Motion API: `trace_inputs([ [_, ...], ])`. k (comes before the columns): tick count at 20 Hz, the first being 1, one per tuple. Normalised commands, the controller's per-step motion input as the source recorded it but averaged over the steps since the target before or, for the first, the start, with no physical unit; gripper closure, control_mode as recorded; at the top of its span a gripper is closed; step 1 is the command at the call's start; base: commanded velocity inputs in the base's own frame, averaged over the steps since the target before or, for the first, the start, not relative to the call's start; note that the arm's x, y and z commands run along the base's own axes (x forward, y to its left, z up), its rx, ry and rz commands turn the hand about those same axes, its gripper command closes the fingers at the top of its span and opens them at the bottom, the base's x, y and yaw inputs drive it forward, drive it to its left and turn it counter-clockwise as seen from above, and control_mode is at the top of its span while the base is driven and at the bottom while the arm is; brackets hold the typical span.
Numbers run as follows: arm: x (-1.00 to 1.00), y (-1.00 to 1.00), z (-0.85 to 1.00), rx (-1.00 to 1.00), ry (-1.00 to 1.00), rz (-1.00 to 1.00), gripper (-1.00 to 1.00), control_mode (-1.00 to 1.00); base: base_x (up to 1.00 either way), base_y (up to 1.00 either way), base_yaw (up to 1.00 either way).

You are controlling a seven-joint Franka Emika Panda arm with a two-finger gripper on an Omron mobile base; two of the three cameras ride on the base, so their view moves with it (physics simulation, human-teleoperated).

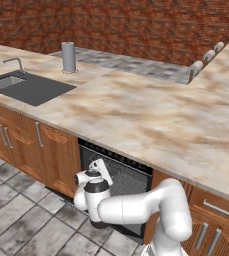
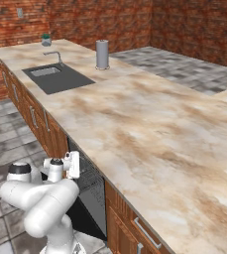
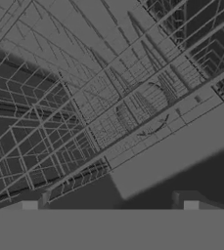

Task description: Open the dishwasher door and pull out the top rack.

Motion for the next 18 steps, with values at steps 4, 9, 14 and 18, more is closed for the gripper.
trace_inputs([
  [4, 0.0, 0.23, -1.0, -0.29, 0.0, -0.07, -1.0, -1.0, 0.0, 0.0, 0.0],
  [9, 0.0, 0.15, -0.91, -0.26, 0.0, -0.07, -1.0, -1.0, 0.0, 0.0, 0.0],
  [14, 0.0, 0.13, -0.87, -0.23, 0.0, -0.08, -1.0, -1.0, 0.0, 0.0, 0.0],
  [18, 0.0, 0.14, -0.94, -0.21, 0.0, -0.08, -1.0, -1.0, 0.0, 0.0, 0.0],
])
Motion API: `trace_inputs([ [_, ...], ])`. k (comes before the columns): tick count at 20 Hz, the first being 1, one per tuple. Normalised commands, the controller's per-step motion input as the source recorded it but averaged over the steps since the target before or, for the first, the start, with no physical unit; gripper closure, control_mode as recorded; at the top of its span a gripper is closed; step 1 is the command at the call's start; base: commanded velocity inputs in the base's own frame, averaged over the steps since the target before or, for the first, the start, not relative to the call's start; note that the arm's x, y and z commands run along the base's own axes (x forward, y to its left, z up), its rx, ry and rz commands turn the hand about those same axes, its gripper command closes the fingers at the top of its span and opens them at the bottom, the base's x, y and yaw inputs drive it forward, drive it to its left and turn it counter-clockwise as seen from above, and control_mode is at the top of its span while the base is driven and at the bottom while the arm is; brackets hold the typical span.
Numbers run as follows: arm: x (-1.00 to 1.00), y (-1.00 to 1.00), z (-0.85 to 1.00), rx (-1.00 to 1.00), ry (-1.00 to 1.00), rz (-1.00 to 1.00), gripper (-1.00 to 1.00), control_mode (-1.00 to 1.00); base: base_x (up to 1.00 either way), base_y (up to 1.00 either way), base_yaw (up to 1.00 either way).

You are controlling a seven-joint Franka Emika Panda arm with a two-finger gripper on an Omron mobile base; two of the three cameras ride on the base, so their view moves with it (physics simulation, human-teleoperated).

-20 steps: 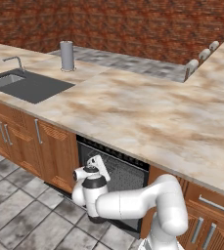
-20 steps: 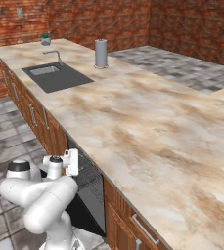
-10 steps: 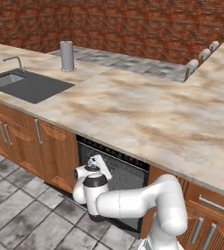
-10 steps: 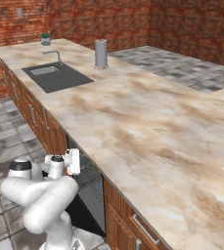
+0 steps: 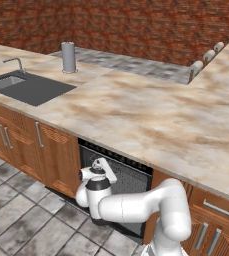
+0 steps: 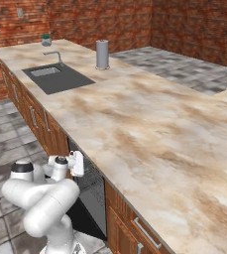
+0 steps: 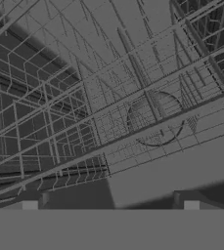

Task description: Open the dishwasher door and pull out the top rack.

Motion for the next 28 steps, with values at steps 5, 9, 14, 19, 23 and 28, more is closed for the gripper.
trace_inputs([
  [5, 0.0, 0.2, -1.0, -0.19, 0.0, -0.07, -1.0, -1.0, 0.0, 0.0, 0.0],
  [9, 0.0, 0.18, -1.0, -0.12, 0.0, -0.08, -1.0, -1.0, 0.0, 0.0, 0.0],
  [14, 0.0, 0.18, -1.0, -0.09, 0.0, -0.08, -1.0, -1.0, 0.0, 0.0, 0.0],
  [19, 0.0, 0.21, -1.0, -0.1, 0.0, -0.07, -1.0, -1.0, 0.0, 0.0, 0.0],
  [23, 0.0, 0.29, -1.0, -0.11, 0.0, -0.07, -1.0, -1.0, 0.0, 0.0, 0.0],
  [28, 0.0, 0.49, -1.0, -0.12, 0.0, -0.08, -1.0, -1.0, 0.0, 0.0, 0.0],
])
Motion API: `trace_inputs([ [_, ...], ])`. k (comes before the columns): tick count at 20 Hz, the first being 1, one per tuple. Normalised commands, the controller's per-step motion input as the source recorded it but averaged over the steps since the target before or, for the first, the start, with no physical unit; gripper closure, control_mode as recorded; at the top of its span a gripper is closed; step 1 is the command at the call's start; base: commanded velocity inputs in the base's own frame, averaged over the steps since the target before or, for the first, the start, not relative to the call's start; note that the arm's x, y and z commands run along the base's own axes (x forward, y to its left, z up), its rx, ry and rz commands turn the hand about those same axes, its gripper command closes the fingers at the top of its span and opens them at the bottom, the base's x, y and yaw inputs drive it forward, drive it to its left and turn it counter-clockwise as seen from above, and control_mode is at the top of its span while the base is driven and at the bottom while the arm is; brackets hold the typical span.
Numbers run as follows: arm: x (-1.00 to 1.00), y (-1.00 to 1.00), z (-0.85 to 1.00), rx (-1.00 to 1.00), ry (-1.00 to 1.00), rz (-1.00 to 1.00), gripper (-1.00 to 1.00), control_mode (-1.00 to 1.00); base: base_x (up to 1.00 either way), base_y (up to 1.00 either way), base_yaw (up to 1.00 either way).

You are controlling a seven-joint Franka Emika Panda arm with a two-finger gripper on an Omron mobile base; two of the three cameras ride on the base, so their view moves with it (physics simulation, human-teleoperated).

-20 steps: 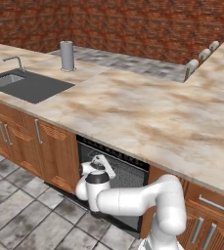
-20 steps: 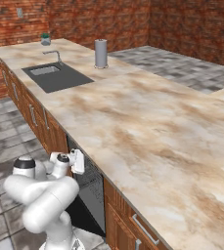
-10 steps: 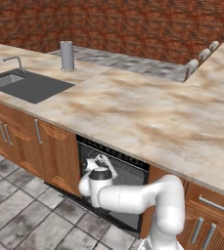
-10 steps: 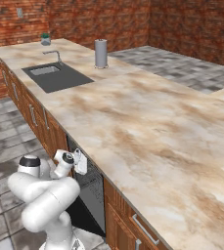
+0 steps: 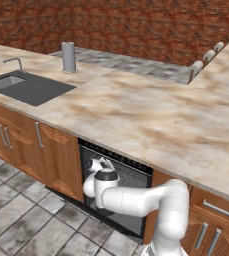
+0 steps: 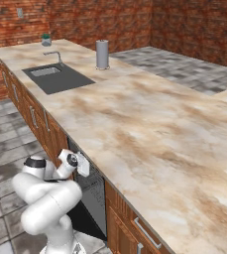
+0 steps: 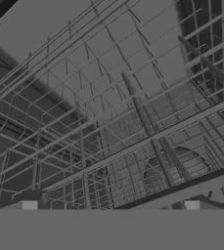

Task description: Open the dishwasher door and pull out the top rack.

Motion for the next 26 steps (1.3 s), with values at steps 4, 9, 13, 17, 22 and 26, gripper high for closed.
trace_inputs([
  [4, -0.06, 0.63, -1.0, -0.13, 0.01, -0.11, -1.0, -1.0, 0.0, 0.0, 0.0],
  [9, -0.16, 0.77, -1.0, -0.11, 0.02, -0.14, -1.0, -1.0, 0.0, 0.0, 0.0],
  [13, -0.29, 0.8, -1.0, -0.12, 0.02, -0.15, -1.0, -1.0, 0.0, 0.0, 0.0],
  [17, -0.48, 0.87, -1.0, -0.12, 0.03, -0.15, -1.0, -1.0, 0.0, 0.0, 0.0],
  [22, -0.63, 0.97, -1.0, -0.11, 0.05, -0.16, -1.0, -1.0, 0.0, 0.0, 0.0],
  [26, -0.89, 1.0, -1.0, -0.14, 0.02, -0.18, -1.0, -1.0, 0.0, 0.0, 0.0],
])
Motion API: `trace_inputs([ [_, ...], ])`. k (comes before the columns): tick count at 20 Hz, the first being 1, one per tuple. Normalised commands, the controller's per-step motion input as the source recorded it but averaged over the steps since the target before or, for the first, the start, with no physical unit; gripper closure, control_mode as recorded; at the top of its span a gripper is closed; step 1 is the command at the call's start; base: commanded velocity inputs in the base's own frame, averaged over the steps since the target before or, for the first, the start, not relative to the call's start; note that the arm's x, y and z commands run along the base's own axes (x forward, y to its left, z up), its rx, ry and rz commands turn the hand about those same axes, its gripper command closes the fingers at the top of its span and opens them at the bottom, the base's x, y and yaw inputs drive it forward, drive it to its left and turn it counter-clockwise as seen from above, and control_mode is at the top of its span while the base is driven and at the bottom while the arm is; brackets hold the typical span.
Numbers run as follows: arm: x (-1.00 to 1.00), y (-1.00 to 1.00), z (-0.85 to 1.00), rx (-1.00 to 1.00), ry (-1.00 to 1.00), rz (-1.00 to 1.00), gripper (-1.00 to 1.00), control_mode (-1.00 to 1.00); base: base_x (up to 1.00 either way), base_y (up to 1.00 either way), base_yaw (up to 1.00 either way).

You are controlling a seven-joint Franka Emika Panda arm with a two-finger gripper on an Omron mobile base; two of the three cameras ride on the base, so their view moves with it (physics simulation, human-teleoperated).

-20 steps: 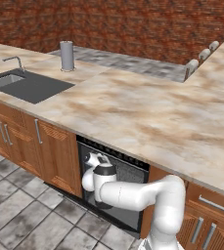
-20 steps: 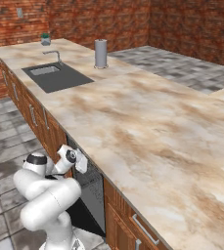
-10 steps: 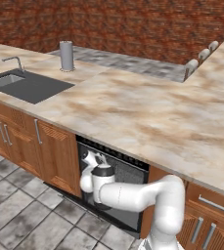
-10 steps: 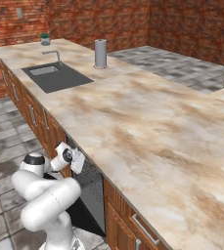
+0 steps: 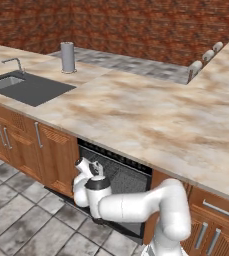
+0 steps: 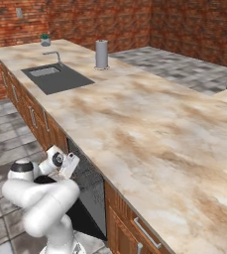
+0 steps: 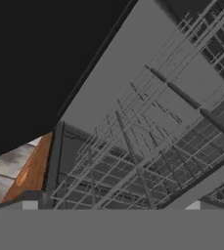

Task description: Open the dishwasher door and pull out the top rack.

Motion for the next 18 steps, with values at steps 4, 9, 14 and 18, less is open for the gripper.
trace_inputs([
  [4, -0.97, 1.0, -1.0, -0.18, 0.02, -0.19, -1.0, -1.0, 0.0, 0.0, 0.0],
  [9, -0.73, 1.0, -0.99, -0.15, 0.1, -0.19, -1.0, -1.0, 0.0, 0.0, 0.0],
  [14, -0.51, 0.98, -0.83, -0.04, 0.19, -0.21, -1.0, -1.0, 0.0, 0.0, 0.0],
  [18, -0.36, 0.86, -0.62, 0.02, 0.23, -0.24, -1.0, -1.0, 0.0, 0.0, 0.0],
])
